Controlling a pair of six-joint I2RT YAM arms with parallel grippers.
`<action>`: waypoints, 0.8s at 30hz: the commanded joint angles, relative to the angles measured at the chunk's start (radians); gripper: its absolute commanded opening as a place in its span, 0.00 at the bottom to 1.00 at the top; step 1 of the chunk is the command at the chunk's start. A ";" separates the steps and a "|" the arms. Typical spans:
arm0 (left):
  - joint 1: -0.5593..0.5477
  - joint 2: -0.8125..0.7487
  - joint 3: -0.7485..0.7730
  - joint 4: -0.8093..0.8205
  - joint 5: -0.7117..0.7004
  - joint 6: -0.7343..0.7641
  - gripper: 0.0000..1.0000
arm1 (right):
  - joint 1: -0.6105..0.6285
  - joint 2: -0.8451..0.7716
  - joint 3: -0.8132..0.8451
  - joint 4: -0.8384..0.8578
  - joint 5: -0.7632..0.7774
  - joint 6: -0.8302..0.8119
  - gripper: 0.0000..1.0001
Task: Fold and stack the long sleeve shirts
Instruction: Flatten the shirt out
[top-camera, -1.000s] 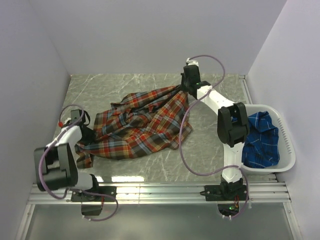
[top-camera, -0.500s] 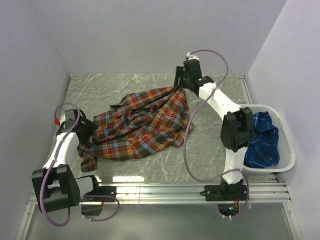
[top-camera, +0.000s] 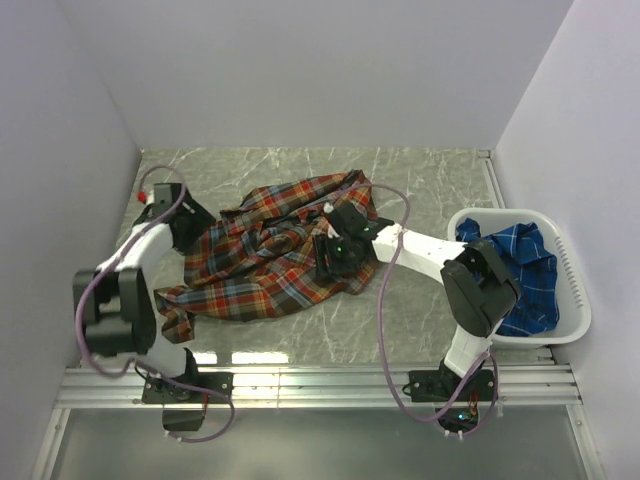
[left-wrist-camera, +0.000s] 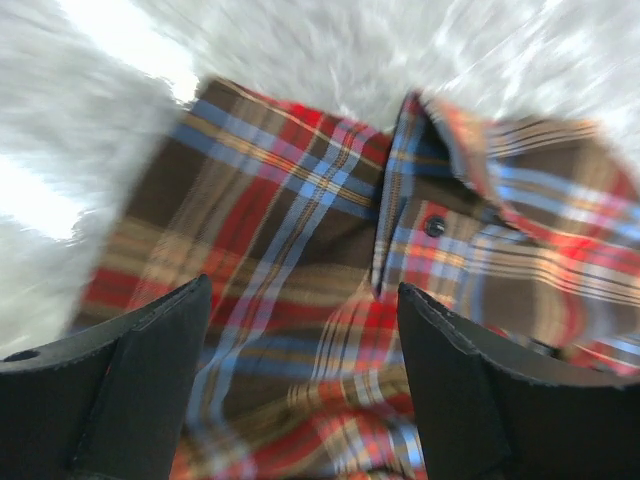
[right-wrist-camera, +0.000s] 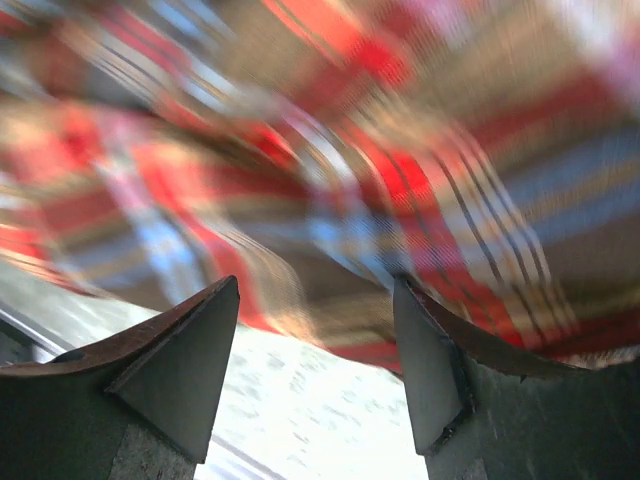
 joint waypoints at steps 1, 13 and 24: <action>-0.046 0.129 0.078 0.076 0.000 -0.005 0.80 | -0.026 -0.034 -0.054 -0.001 -0.057 0.044 0.71; -0.014 0.477 0.276 0.076 -0.049 -0.118 0.76 | -0.343 0.051 -0.123 -0.027 -0.068 0.085 0.71; 0.050 0.641 0.564 0.039 -0.103 -0.007 0.77 | -0.399 0.075 0.116 -0.067 0.281 0.099 0.73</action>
